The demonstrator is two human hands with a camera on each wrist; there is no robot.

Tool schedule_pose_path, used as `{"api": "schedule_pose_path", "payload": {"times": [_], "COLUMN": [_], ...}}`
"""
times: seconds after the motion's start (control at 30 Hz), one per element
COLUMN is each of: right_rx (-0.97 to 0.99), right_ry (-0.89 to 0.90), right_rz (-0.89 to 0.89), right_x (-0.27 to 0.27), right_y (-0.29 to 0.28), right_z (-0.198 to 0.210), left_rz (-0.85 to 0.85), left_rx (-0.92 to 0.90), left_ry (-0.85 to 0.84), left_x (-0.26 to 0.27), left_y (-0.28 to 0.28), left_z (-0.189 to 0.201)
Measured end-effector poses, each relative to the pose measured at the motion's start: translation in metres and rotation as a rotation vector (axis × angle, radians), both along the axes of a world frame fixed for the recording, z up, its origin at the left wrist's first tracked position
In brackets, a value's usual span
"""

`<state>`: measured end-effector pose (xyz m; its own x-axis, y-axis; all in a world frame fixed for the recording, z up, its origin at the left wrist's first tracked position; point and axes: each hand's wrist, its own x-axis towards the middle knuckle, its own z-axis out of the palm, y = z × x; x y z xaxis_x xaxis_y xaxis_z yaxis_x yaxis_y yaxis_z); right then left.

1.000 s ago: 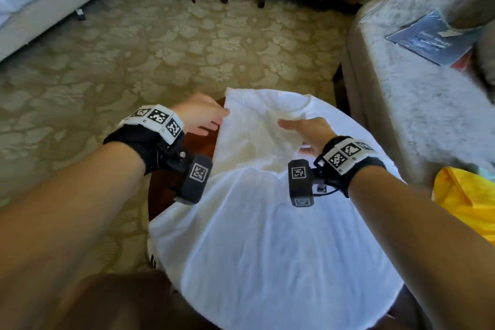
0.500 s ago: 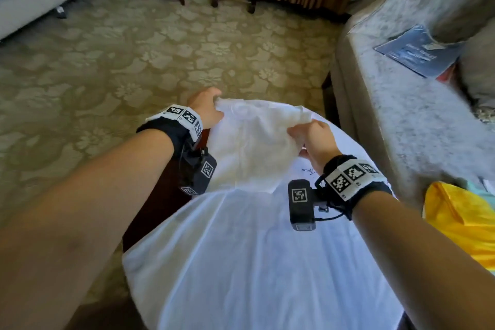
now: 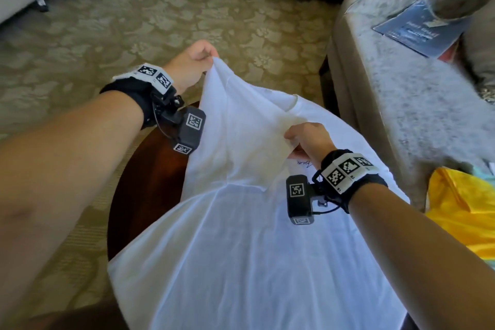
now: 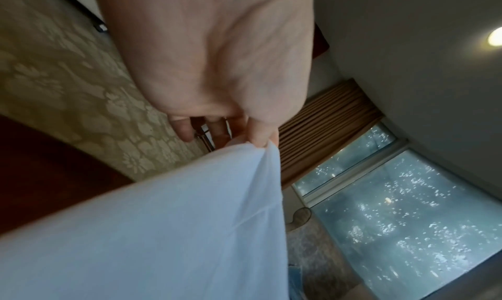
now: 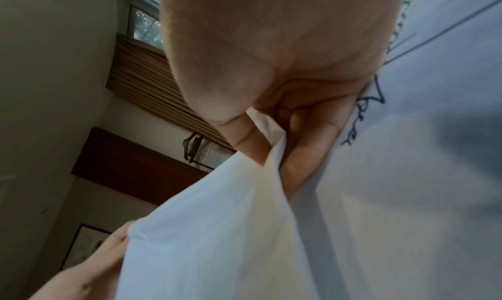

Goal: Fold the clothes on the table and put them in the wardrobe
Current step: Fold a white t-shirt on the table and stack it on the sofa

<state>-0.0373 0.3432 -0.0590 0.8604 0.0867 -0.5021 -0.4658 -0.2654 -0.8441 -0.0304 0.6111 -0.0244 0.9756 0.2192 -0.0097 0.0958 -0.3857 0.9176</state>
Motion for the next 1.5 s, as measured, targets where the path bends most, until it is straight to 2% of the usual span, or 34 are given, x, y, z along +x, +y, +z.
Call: {"api": "schedule_pose_path", "payload": {"times": [0.17, 0.23, 0.27, 0.37, 0.43, 0.53, 0.67, 0.73, 0.83, 0.9, 0.97, 1.03, 1.23, 1.33, 1.43, 1.5], "right_rx": [0.016, -0.043, -0.086, -0.182, -0.232, -0.198, -0.177, -0.188, -0.175, -0.138, -0.101, -0.108, -0.239, -0.292, -0.321, -0.307], "right_ry": [0.025, 0.021, 0.021, 0.019, -0.014, -0.018, -0.028, -0.041, -0.056, -0.074, -0.083, -0.088, -0.15, -0.175, -0.236, -0.23], "right_rz": [0.008, 0.042, 0.07, 0.136, 0.167, 0.154, 0.147, 0.149, 0.176, 0.189, 0.191, 0.201, 0.195, 0.109, 0.014, 0.013], "right_x": [0.006, 0.011, 0.013, 0.017, 0.018, 0.02, 0.016, 0.017, 0.019, 0.019, 0.019, 0.021, 0.027, 0.014, -0.023, -0.057], "right_y": [-0.002, -0.002, -0.002, 0.0, 0.0, -0.002, -0.002, -0.004, -0.006, -0.005, -0.004, -0.002, 0.0, 0.003, 0.007, 0.009], "right_z": [-0.002, -0.003, -0.003, -0.001, 0.001, -0.001, -0.005, -0.007, -0.009, -0.01, -0.012, -0.014, -0.019, -0.016, -0.009, -0.005], "left_rz": [-0.032, -0.108, -0.138, -0.048, 0.003, 0.051, 0.066, 0.148, 0.314, 0.389, 0.42, 0.447, 0.405, 0.399, 0.435, 0.437], "left_rx": [0.034, 0.197, 0.327, 0.607, 0.607, 0.427, 0.301, 0.244, -0.004, -0.116, -0.147, -0.1, -0.056, -0.006, 0.058, 0.066], "left_ry": [-0.004, 0.052, 0.144, 0.389, 0.513, 0.661, 0.624, 0.484, 0.238, 0.146, 0.087, 0.091, 0.262, 0.296, 0.288, 0.288], "left_x": [0.02, 0.028, 0.03, 0.028, 0.025, 0.027, 0.034, 0.04, 0.046, 0.046, 0.043, 0.041, 0.012, -0.034, -0.093, -0.134], "left_y": [0.008, 0.01, 0.012, 0.025, 0.027, 0.019, 0.005, 0.003, 0.004, 0.009, 0.012, 0.013, 0.014, 0.019, 0.013, 0.001], "left_z": [0.027, 0.024, 0.014, -0.025, -0.039, -0.041, -0.03, -0.033, -0.039, -0.04, -0.042, -0.046, -0.042, -0.028, -0.01, -0.001]}}
